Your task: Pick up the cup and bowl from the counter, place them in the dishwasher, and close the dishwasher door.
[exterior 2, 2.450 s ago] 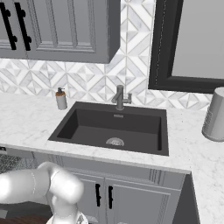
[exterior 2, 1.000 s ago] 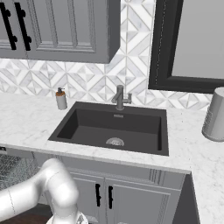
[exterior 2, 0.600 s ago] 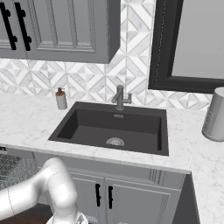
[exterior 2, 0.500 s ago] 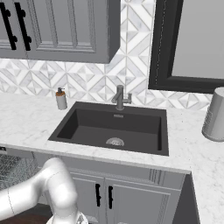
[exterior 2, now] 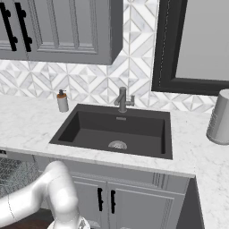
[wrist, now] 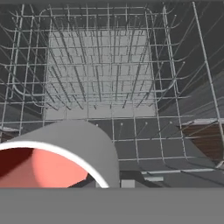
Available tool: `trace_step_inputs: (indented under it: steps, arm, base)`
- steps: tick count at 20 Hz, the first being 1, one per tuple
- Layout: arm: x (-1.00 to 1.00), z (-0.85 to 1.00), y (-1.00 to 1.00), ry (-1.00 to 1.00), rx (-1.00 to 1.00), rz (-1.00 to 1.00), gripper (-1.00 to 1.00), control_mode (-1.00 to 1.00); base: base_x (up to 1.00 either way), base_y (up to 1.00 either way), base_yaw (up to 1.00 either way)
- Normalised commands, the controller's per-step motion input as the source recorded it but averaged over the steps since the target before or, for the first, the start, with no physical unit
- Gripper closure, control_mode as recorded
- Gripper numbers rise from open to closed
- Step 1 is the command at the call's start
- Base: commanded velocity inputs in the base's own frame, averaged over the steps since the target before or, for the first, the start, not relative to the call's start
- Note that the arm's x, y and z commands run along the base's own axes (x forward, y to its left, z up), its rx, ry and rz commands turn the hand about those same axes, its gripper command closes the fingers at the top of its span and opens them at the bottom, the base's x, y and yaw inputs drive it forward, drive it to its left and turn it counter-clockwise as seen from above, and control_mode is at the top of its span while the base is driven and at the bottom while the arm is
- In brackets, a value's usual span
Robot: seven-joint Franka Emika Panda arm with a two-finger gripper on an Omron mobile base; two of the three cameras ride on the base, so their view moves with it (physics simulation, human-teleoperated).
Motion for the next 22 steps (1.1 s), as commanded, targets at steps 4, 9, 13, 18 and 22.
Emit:
trace_step_inputs:
  steps: [4,9,13,18,22]
  arm:
    - [0.0,-0.15,0.04,0.0,0.0,0.0,1.0,-1.0]
    - [0.0,0.12,0.0,0.0,0.01,0.0,1.0,-1.0]
    - [0.0,0.26,0.0,0.0,0.02,0.0,1.0,-1.0]
    - [0.38,-0.02,0.16,-0.03,0.0,0.0,1.0,-1.0]
    - [0.47,-0.38,0.29,-0.04,0.0,0.0,1.0,-1.0]
  base:
    - [0.0,0.0,0.0]
    - [0.0,0.0,0.0]
    - [0.0,0.0,0.0]
    - [0.0,0.0,0.0]
    - [0.0,0.0,0.0]
